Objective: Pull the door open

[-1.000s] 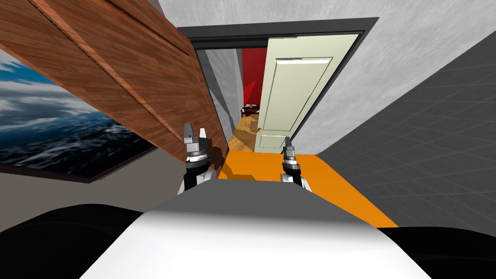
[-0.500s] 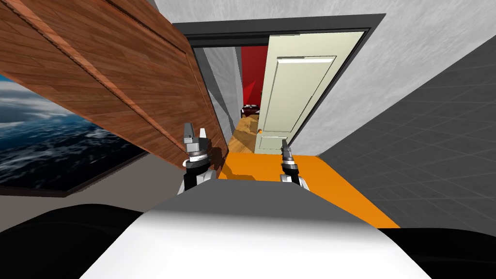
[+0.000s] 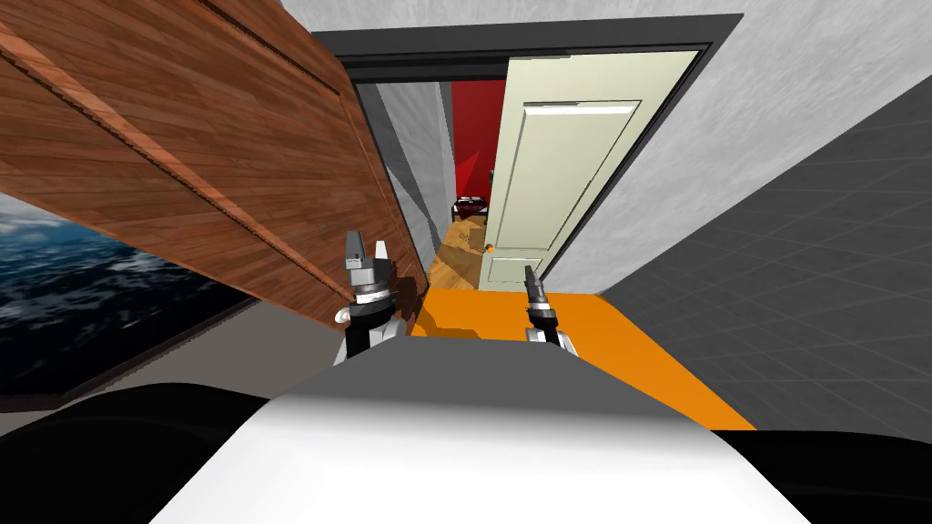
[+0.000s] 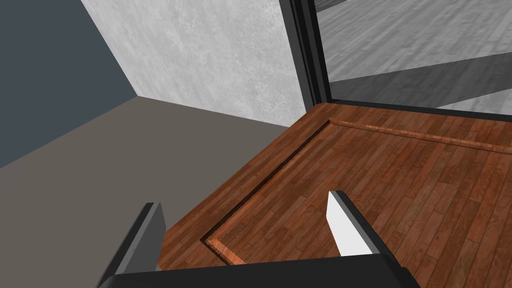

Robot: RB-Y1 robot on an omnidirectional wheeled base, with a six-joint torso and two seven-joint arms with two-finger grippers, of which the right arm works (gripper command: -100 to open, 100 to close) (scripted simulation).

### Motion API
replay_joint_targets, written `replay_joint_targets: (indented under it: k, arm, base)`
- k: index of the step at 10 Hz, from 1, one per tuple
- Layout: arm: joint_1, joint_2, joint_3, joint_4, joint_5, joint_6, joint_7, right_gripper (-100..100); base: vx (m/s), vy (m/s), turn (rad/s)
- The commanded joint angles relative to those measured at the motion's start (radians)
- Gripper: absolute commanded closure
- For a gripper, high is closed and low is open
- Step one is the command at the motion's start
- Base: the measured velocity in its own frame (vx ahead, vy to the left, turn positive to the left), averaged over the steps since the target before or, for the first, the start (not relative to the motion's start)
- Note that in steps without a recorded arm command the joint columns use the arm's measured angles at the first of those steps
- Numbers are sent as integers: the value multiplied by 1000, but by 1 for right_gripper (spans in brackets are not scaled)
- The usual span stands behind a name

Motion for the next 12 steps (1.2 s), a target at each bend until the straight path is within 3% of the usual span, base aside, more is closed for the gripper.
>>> replay_joint_targets:
  k: [1,12]
  arm:
    - [-12,-4,-5,38,8,-8,29,-100]
    - [-102,-31,-48,316,66,-71,226,-100]
  base:
    - [90,29,-23]
    - [101,23,-18]
